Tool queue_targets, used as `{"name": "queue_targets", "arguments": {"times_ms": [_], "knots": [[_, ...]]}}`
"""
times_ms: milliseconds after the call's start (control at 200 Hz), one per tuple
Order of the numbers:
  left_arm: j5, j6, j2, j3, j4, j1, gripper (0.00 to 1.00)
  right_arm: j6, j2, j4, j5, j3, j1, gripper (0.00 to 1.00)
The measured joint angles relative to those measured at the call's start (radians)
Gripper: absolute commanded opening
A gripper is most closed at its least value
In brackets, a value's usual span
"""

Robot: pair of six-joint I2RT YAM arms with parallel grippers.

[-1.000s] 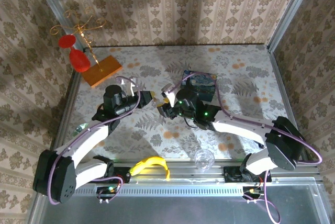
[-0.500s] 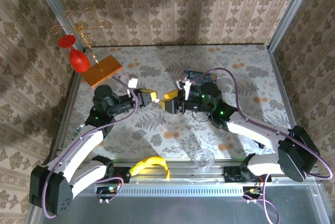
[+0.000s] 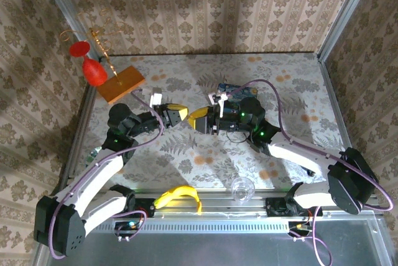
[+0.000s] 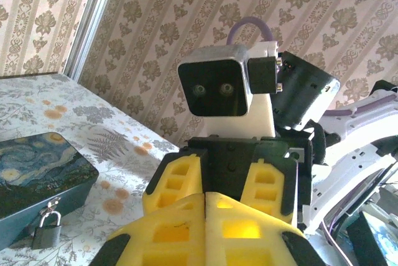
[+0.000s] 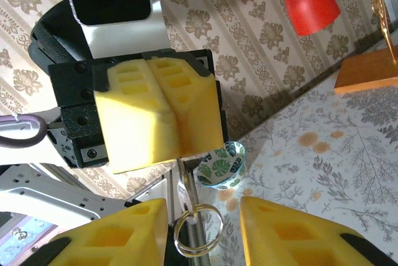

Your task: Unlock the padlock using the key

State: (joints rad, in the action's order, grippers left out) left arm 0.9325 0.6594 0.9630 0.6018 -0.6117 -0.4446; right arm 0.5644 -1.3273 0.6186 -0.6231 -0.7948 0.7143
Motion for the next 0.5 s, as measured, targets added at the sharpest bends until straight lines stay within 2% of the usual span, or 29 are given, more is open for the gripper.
{"name": "queue_targets", "arguments": {"times_ms": [325,500], "knots": [[-0.008,0.022,0.011,-0.009,-0.033,-0.019,0.0,0.016,-0.023,0.016,-0.011,-0.003,0.015,0.21],[-0.013,0.022,0.013,-0.013,-0.034,-0.027,0.0,0.02,-0.023,0.023,-0.013,-0.004,0.018,0.05]]}}
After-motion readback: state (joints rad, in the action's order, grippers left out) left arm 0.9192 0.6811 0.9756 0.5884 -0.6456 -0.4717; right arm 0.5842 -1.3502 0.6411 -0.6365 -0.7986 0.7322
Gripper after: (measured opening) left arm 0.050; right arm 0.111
